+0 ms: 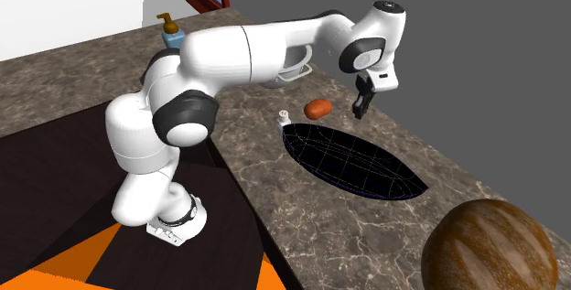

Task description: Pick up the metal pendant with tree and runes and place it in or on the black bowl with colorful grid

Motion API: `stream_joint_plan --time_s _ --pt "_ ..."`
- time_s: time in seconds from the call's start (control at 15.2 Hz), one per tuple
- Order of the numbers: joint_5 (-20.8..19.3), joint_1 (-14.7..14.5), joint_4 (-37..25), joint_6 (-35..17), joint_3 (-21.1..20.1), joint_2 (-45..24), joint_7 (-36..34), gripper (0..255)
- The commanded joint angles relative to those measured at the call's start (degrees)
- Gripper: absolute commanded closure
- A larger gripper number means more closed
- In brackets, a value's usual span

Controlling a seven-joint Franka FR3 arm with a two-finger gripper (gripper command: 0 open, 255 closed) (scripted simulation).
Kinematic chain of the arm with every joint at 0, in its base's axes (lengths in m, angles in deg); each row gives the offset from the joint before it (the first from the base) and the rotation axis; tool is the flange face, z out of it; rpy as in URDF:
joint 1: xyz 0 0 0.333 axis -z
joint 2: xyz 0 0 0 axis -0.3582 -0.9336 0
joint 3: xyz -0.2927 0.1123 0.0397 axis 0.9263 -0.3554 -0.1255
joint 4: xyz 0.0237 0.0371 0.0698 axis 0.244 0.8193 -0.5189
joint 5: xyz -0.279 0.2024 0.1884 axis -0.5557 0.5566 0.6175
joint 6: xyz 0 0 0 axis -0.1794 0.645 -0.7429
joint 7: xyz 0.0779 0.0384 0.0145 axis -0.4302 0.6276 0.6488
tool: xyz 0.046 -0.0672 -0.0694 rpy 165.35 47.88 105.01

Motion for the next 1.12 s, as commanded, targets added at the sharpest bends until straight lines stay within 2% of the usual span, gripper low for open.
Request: stream_joint_plan --time_s 0.0,0.59,1.06 --pt "-0.1 -0.2 -2.2 1.9 0.0 -0.3 0.0 255" --pt "-0.8 -1.5 -11.7 9.7 -0.1 -2.1 -0.3 255" --pt "-2.1 -3.3 -21.8 16.9 -0.1 -5.1 -0.6 255"
